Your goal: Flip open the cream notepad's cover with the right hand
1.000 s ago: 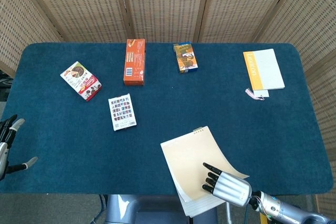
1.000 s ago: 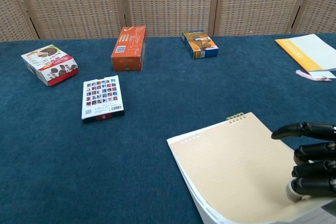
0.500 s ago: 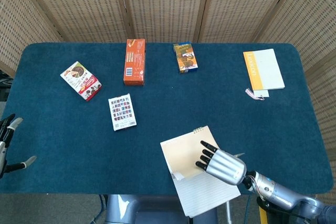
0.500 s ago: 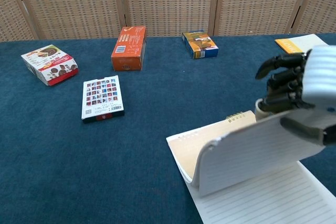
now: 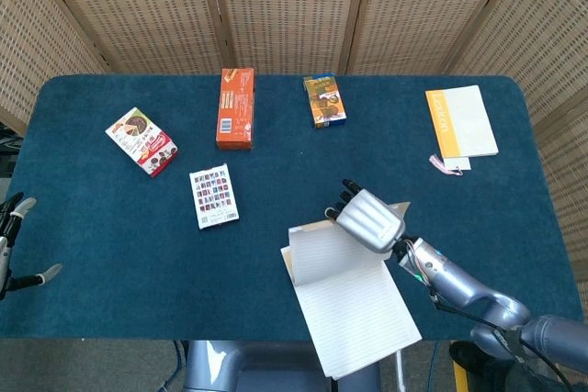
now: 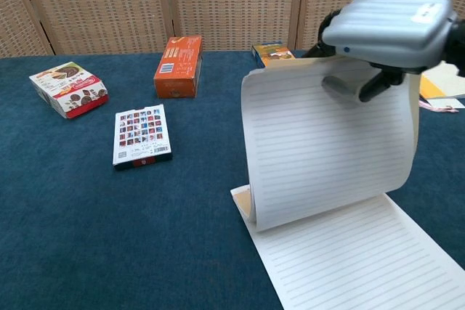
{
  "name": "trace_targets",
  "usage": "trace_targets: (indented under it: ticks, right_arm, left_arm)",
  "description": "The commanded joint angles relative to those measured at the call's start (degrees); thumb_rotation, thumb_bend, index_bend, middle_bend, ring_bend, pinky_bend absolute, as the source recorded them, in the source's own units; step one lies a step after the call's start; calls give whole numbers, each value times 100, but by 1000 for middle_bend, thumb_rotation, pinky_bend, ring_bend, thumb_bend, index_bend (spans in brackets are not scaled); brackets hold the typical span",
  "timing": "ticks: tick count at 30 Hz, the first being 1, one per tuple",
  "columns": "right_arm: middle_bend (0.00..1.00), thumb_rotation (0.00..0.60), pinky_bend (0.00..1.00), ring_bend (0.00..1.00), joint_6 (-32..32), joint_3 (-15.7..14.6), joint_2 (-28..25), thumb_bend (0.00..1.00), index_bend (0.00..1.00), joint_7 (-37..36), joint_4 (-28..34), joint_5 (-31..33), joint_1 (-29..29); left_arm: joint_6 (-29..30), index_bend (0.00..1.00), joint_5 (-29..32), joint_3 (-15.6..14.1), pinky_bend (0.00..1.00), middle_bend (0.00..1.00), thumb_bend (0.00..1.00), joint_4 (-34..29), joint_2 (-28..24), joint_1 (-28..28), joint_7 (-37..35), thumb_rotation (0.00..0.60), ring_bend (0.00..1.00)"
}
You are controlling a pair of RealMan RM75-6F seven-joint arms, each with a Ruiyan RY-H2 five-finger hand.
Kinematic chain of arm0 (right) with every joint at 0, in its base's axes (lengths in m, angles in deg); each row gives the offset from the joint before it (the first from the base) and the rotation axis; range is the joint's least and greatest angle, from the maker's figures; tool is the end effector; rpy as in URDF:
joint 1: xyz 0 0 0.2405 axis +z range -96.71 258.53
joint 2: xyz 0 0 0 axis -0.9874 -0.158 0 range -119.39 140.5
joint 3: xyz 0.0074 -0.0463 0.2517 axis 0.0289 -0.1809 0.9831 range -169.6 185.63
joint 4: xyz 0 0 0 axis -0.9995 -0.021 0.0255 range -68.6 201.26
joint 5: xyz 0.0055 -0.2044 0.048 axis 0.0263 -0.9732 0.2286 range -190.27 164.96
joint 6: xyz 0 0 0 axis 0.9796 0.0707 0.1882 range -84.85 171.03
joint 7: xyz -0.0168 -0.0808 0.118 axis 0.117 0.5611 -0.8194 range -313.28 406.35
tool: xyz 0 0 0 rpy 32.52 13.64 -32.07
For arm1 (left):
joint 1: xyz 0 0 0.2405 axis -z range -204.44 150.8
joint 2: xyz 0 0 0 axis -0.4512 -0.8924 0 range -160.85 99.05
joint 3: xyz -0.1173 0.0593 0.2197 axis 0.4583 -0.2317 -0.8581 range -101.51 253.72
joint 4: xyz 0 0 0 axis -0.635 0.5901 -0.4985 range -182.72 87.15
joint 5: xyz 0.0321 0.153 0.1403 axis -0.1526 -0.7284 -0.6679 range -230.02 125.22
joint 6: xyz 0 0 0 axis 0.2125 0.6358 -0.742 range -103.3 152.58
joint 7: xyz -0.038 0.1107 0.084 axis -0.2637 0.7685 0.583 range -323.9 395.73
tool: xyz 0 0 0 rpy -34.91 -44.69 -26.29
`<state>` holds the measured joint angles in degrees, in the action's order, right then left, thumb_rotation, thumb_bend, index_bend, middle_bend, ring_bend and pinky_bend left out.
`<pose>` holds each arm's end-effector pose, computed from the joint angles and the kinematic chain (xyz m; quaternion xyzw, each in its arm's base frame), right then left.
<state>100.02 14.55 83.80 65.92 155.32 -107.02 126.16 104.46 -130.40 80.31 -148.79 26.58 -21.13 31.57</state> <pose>-0.1170 -0.3346 0.0516 0.8468 -0.0733 0.3743 0.3709 -0.3069 0.1870 0.1790 -0.5459 -0.4655 -0.3857 0.5801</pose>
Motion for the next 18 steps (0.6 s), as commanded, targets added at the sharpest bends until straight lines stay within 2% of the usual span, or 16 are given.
trace_targets:
  ticks: [1,9,18]
  right_arm:
    - [646,600,254,501,-584,486,508,672,658,379,-364,858,352]
    - [646,600,254,501,-1093,925,1492,672,658,961,-1479,2076,840]
    - [646,600,254,501,-1417,1283,2441,672,658,1363,-2986,2835,1506]
  left_arm:
    - [-114,0,147,60,0,0,0,-11,4,65,53,600,0]
    - [-415,0,557,187,0,0,0,21,7,212,125,600,0]
    - [-679,0,1034,334,0,0,0,88,3,332,139,600,0]
